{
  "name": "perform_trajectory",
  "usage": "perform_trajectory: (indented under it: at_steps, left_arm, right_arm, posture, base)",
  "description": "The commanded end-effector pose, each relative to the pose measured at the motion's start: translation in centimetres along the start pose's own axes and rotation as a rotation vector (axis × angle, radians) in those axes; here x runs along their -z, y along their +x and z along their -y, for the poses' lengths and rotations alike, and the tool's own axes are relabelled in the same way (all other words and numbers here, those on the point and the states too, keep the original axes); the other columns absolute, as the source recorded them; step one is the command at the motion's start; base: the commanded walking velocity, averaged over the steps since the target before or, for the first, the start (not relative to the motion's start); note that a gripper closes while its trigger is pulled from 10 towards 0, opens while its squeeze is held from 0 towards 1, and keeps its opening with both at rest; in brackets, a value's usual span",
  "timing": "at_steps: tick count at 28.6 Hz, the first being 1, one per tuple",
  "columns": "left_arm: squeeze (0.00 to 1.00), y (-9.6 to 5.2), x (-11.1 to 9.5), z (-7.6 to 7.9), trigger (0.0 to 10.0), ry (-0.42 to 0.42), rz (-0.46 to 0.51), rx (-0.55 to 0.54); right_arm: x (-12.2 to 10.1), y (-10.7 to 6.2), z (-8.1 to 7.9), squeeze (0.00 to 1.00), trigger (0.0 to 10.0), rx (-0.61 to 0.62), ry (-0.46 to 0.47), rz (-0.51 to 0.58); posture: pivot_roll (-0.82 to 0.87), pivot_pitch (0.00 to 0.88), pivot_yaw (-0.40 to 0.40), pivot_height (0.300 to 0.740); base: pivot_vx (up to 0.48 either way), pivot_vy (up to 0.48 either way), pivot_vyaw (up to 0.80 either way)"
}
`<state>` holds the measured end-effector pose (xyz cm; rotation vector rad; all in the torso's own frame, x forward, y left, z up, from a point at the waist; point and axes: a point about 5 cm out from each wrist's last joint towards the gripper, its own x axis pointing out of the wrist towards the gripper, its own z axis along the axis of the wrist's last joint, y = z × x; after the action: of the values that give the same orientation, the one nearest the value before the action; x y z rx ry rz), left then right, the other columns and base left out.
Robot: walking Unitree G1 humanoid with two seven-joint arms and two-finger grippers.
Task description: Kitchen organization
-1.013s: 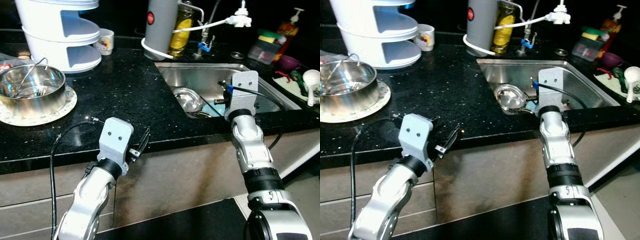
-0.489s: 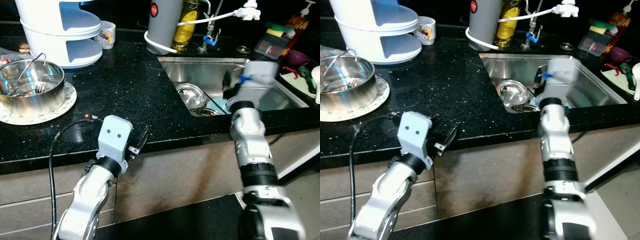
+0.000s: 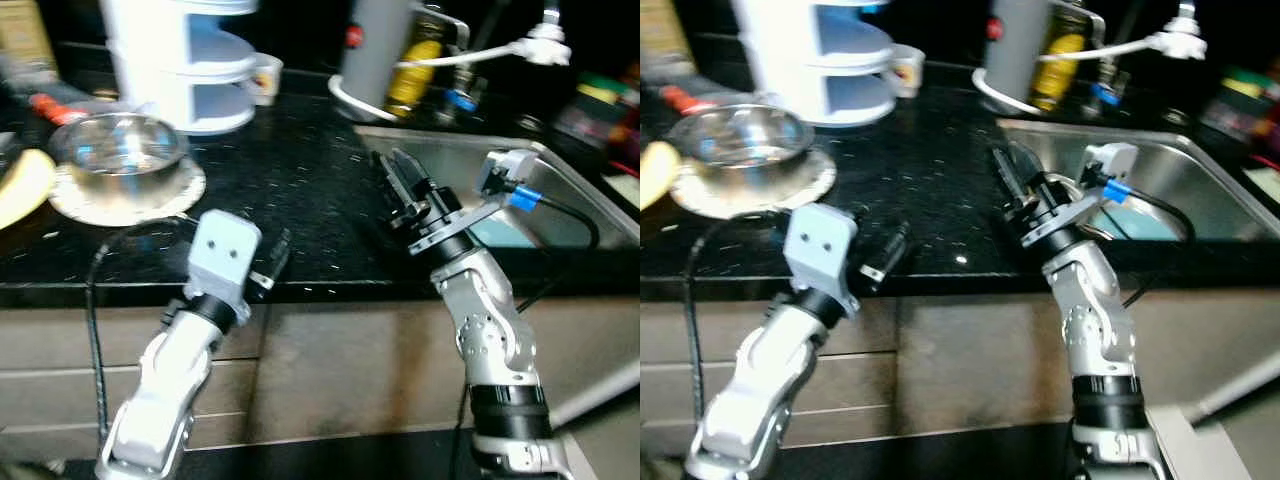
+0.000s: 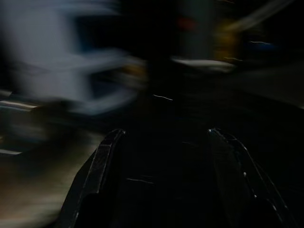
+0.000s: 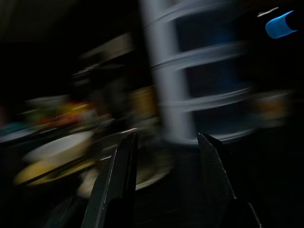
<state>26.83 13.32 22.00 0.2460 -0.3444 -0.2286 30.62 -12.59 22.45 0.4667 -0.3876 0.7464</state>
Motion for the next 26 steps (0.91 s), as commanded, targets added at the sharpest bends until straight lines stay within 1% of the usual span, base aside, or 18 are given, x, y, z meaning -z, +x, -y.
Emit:
perform_trajectory:
  at_steps: [1, 2, 4, 5, 6, 7, 8, 10, 14, 17, 19, 20, 23, 26]
  left_arm:
    - [0.00, 0.0, -0.6, 0.0, 10.0, 0.014, 0.031, 0.001]
    - [0.00, 0.0, -0.6, 0.0, 10.0, 0.014, 0.031, 0.001]
    - [0.00, 0.2, -0.8, -1.0, 10.0, 0.041, 0.041, -0.042]
    - [0.00, 0.2, -0.8, -1.0, 10.0, 0.041, 0.041, -0.042]
    - [0.00, 0.2, -0.6, -1.6, 10.0, 0.057, 0.038, -0.065]
    - [0.00, 0.1, -0.3, -2.3, 10.0, 0.098, 0.034, -0.085]
    - [0.00, 0.1, -0.3, -2.3, 10.0, 0.098, 0.034, -0.085]
    - [0.00, 0.3, 0.1, -3.1, 10.0, 0.111, 0.026, -0.106]
    - [0.00, 0.7, 0.4, -3.8, 10.0, 0.116, 0.025, -0.121]
    - [0.00, 1.6, 0.6, -4.7, 10.0, 0.112, 0.030, -0.135]
    - [0.00, 2.1, 0.6, -5.0, 10.0, 0.092, 0.039, -0.132]
    - [0.00, 2.1, 0.6, -5.0, 10.0, 0.092, 0.039, -0.132]
    - [0.00, 3.2, 0.3, -5.2, 10.0, 0.084, 0.072, -0.105]
    - [0.00, 3.8, -0.2, -5.0, 10.0, 0.074, 0.096, -0.078]
  right_arm:
    - [-0.3, -0.4, 0.0, 0.00, 10.0, -0.018, 0.015, -0.007]
    - [-0.3, -0.4, 0.0, 0.00, 10.0, -0.018, 0.015, -0.007]
    - [0.0, -0.8, -0.3, 0.00, 10.0, -0.042, 0.024, -0.030]
    - [0.0, -0.8, -0.3, 0.00, 10.0, -0.042, 0.024, -0.030]
    - [0.1, -1.0, -0.4, 0.00, 10.0, -0.046, 0.028, -0.038]
    - [0.3, -1.1, -0.5, 0.00, 10.0, -0.045, 0.035, -0.043]
    - [0.3, -1.1, -0.5, 0.00, 10.0, -0.045, 0.035, -0.043]
    - [0.6, -1.2, -0.7, 0.00, 10.0, -0.039, 0.040, -0.053]
    - [0.8, -1.3, -0.9, 0.00, 10.0, -0.035, 0.041, -0.061]
    - [1.3, -1.5, -1.1, 0.00, 10.0, -0.036, 0.043, -0.080]
    - [1.4, -1.6, -1.3, 0.00, 10.0, -0.037, 0.055, -0.084]
    - [1.4, -1.6, -1.3, 0.00, 10.0, -0.037, 0.055, -0.084]
    - [1.6, -1.8, -1.5, 0.00, 10.0, -0.029, 0.072, -0.083]
    - [1.6, -1.9, -1.7, 0.00, 10.0, -0.036, 0.076, -0.082]
  posture:
    - [0.16, 0.026, -0.190, 0.740]
    - [0.16, 0.026, -0.190, 0.740]
    - [0.17, 0.027, -0.190, 0.740]
    - [0.17, 0.027, -0.190, 0.740]
    - [0.17, 0.027, -0.190, 0.740]
    - [0.16, 0.027, -0.189, 0.740]
    - [0.16, 0.027, -0.189, 0.740]
    - [0.16, 0.028, -0.189, 0.740]
    - [0.16, 0.027, -0.189, 0.740]
    - [0.15, 0.026, -0.192, 0.740]
    - [0.15, 0.026, -0.192, 0.740]
    - [0.15, 0.026, -0.192, 0.740]
    - [0.15, 0.020, -0.189, 0.740]
    - [0.14, 0.016, -0.185, 0.740]
  base:
    - [0.000, 0.000, 0.77]
    - [0.000, 0.000, 0.77]
    - [0.000, 0.000, 0.77]
    - [0.000, 0.000, 0.77]
    - [0.000, 0.000, 0.77]
    - [0.000, 0.000, 0.77]
    - [0.000, 0.000, 0.77]
    - [0.000, 0.000, 0.72]
    - [0.000, 0.000, 0.55]
    - [0.000, 0.000, 0.70]
    - [0.000, 0.000, 0.78]
    - [0.000, 0.000, 0.76]
    - [0.000, 0.000, 0.00]
    - [0.000, 0.000, 0.59]
